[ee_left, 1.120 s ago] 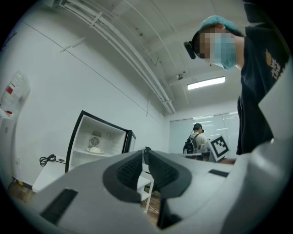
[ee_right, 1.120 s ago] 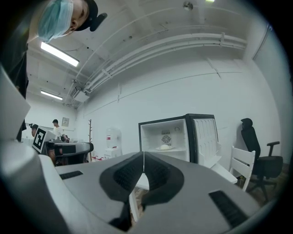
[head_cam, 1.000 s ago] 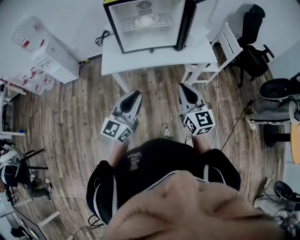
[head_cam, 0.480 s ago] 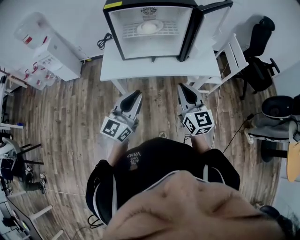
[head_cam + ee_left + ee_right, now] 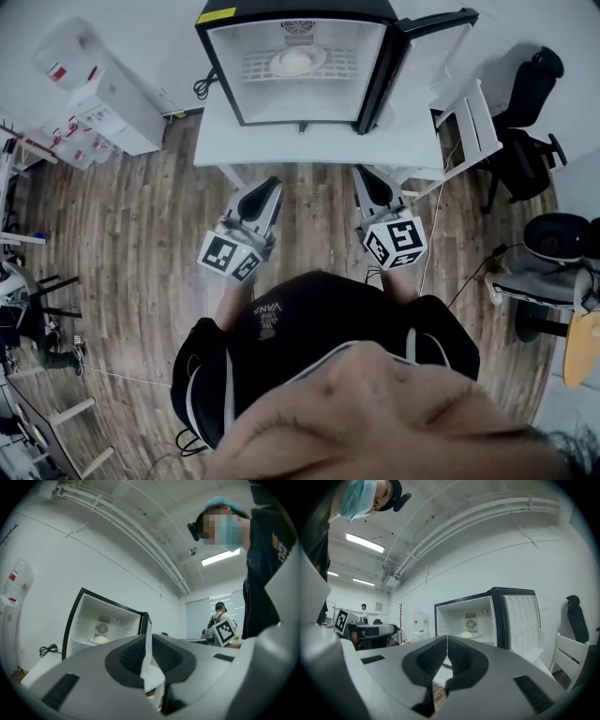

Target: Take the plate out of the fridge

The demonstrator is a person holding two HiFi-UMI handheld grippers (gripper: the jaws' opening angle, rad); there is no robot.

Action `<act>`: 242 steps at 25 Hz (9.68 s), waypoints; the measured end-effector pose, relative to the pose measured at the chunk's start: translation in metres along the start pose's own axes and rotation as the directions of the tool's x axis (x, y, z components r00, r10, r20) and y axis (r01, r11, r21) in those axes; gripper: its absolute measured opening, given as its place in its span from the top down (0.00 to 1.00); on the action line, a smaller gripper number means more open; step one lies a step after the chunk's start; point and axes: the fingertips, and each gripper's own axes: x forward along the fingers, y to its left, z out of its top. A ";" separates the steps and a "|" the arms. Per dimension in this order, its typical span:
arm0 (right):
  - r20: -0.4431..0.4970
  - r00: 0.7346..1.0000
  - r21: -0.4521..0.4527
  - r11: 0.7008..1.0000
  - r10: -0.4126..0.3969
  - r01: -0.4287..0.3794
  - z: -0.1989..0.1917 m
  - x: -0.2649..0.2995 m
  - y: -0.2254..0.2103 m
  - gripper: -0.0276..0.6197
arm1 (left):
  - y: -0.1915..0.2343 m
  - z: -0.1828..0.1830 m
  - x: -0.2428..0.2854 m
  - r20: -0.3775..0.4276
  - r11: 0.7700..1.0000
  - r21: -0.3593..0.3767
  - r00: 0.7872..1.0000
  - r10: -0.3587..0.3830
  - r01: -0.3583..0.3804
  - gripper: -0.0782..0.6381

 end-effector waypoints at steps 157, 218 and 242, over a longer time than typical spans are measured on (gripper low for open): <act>-0.008 0.997 0.012 0.997 0.081 -0.081 0.008 0.272 -0.140 0.94 | 0.280 -0.092 0.244 -0.411 0.458 -0.781 0.901 0.135 -0.425 0.56; -0.034 0.996 0.049 0.996 0.077 -0.076 -0.008 0.271 -0.134 0.94 | 0.272 -0.119 0.231 -0.364 0.188 -0.908 0.928 0.084 -0.373 0.85; -0.109 0.991 0.232 0.972 0.076 -0.049 -0.045 0.270 -0.125 0.94 | 0.260 -0.117 0.218 -0.338 0.178 -0.923 0.940 0.047 -0.341 0.85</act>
